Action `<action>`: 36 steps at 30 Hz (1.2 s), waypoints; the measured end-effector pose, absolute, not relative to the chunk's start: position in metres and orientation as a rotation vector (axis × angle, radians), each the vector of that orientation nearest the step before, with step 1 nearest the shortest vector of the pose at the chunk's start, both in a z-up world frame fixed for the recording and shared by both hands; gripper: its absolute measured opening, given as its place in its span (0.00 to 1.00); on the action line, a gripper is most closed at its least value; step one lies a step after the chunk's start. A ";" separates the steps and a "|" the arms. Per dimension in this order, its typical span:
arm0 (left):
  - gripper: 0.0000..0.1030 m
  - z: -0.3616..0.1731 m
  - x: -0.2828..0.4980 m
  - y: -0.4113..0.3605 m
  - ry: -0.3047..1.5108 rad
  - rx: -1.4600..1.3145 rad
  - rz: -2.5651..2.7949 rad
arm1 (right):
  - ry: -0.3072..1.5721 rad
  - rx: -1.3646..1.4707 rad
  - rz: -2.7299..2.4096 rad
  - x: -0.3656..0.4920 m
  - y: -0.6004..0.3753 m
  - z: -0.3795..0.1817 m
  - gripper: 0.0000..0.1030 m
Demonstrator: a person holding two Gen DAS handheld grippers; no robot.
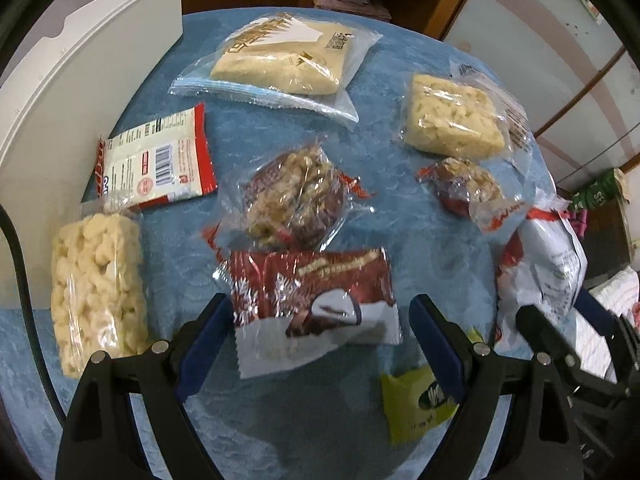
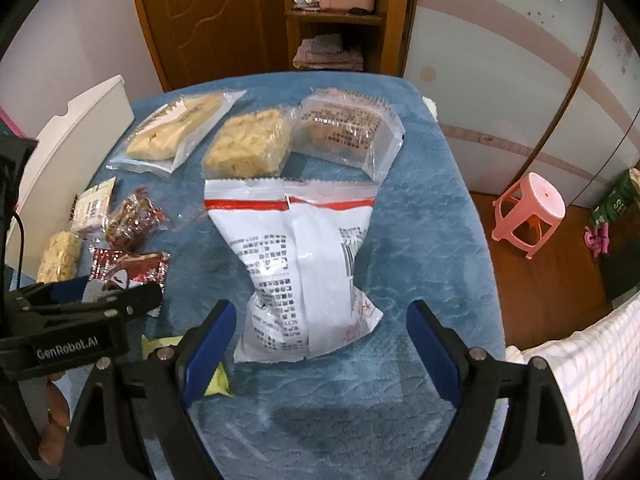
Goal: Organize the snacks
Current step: 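Move both grippers back over the remaining snacks on the table, then grasp the brown chocolate pastry packet with the left gripper while the right grasps the white chip bag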
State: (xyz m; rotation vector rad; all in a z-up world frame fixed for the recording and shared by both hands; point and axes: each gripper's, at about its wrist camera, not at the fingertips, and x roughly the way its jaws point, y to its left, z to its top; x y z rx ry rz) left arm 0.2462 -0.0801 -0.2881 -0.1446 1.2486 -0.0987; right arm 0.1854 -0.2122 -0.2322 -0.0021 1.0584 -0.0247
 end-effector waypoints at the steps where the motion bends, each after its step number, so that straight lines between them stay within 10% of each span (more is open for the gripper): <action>1: 0.86 -0.289 0.250 -0.083 1.248 -0.141 -0.090 | 1.064 -0.001 -0.026 0.186 -0.212 -0.234 0.85; 14: 0.85 -0.298 0.271 -0.112 1.235 -0.043 -0.008 | 1.097 0.007 -0.021 0.194 -0.210 -0.248 0.80; 25: 0.45 -0.287 0.253 -0.111 1.205 0.001 -0.036 | 1.107 0.011 -0.030 0.193 -0.212 -0.247 0.75; 36: 0.40 -0.269 0.219 -0.099 1.196 -0.001 -0.114 | 1.077 -0.001 -0.039 0.180 -0.208 -0.232 0.72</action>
